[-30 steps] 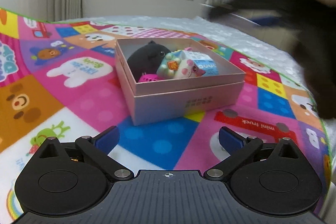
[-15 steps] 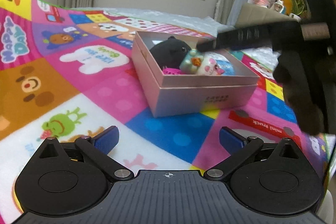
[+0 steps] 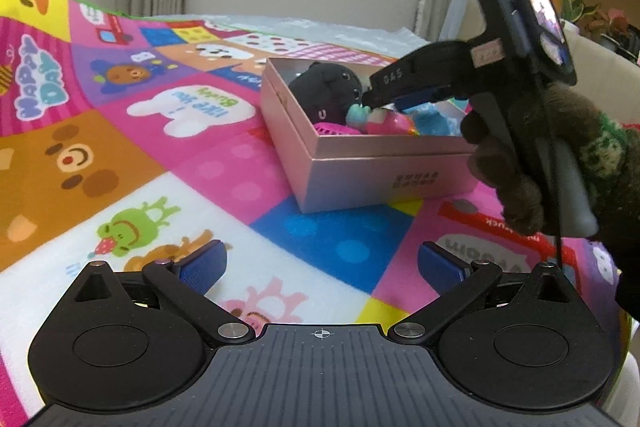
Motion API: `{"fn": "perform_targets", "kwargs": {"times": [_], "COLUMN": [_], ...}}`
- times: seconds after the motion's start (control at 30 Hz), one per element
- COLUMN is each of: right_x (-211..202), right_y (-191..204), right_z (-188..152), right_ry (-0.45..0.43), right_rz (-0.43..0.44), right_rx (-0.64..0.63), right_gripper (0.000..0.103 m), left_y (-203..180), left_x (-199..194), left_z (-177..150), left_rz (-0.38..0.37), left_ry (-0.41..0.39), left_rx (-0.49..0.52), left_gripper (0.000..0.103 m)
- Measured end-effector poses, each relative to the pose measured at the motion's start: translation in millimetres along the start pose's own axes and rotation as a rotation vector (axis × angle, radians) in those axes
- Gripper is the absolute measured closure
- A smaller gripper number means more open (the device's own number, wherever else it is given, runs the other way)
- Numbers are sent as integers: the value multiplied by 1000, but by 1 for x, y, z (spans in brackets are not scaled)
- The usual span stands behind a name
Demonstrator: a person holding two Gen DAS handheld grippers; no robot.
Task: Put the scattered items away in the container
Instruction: 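Lower the white box into the pink box and open the right tool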
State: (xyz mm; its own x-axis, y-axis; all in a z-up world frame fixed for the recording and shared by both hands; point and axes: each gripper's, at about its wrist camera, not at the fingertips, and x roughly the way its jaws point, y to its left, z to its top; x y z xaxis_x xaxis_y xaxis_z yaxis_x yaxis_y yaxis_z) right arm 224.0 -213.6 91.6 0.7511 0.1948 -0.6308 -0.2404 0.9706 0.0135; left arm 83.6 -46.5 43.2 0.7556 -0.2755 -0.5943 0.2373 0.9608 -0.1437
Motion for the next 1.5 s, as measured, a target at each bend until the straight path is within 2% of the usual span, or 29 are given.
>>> {"fn": "perform_targets", "kwargs": {"times": [0.07,0.13,0.2,0.23,0.27,0.3,0.37,0.4,0.57,0.6,0.67,0.77,0.8,0.9,0.97,1.07,1.1,1.27,1.37,1.5], "right_x": [-9,-17,-34,-44,-54,-64,-78,-83,-89,-90,-93,-97,-97,-92,-82,-62,-60,-62,-60,-50], "right_y": [-7,-21,-45,-55,-65,-72,-83,-89,-103,-103,-97,-78,-71,-52,-41,-30,-29,-26,-29,-23], "right_z": [-2,-3,-10,-14,-20,-27,-42,-50,-79,-84,-92,-102,-104,-109,-112,-120,-121,-124,-123,-122], "right_ry": [7,13,-3,-29,-60,-91,-127,-126,-79,-71,-70,-80,-82,-84,-59,38,46,25,11,-1], "right_rz": [57,123,183,177,147,103,42,28,15,16,21,33,32,23,4,-24,-32,-79,-173,-204], "right_rx": [42,112,218,251,267,266,256,257,292,292,275,205,184,139,107,41,34,73,131,77], "right_gripper": [74,74,67,63,53,38,18,15,15,11,4,0,0,0,0,0,0,0,0,0], "left_y": [1,0,-2,-4,-7,-9,-14,-16,-17,-15,-9,-8,-7,-6,-10,-16,-18,-20,-21,-17], "left_x": [1,1,0,1,2,4,10,16,53,59,66,68,66,57,53,52,50,52,56,54], "left_z": [-1,-1,-2,-2,-2,-1,2,5,36,41,48,50,50,41,30,7,0,-2,0,-3], "left_rz": [7,12,11,12,16,21,38,53,209,233,235,324,329,219,187,200,212,257,268,253], "left_ry": [6,9,9,8,8,8,1,-7,-38,-38,-22,-51,-48,-4,30,37,6,-19,-6,-16], "left_rx": [-4,-10,-4,4,13,24,51,69,167,174,176,196,178,90,61,69,70,21,26,7], "left_gripper": [0,0,0,0,0,0,0,0,0,0,0,0,0,0,0,0,0,0,0,0]}}
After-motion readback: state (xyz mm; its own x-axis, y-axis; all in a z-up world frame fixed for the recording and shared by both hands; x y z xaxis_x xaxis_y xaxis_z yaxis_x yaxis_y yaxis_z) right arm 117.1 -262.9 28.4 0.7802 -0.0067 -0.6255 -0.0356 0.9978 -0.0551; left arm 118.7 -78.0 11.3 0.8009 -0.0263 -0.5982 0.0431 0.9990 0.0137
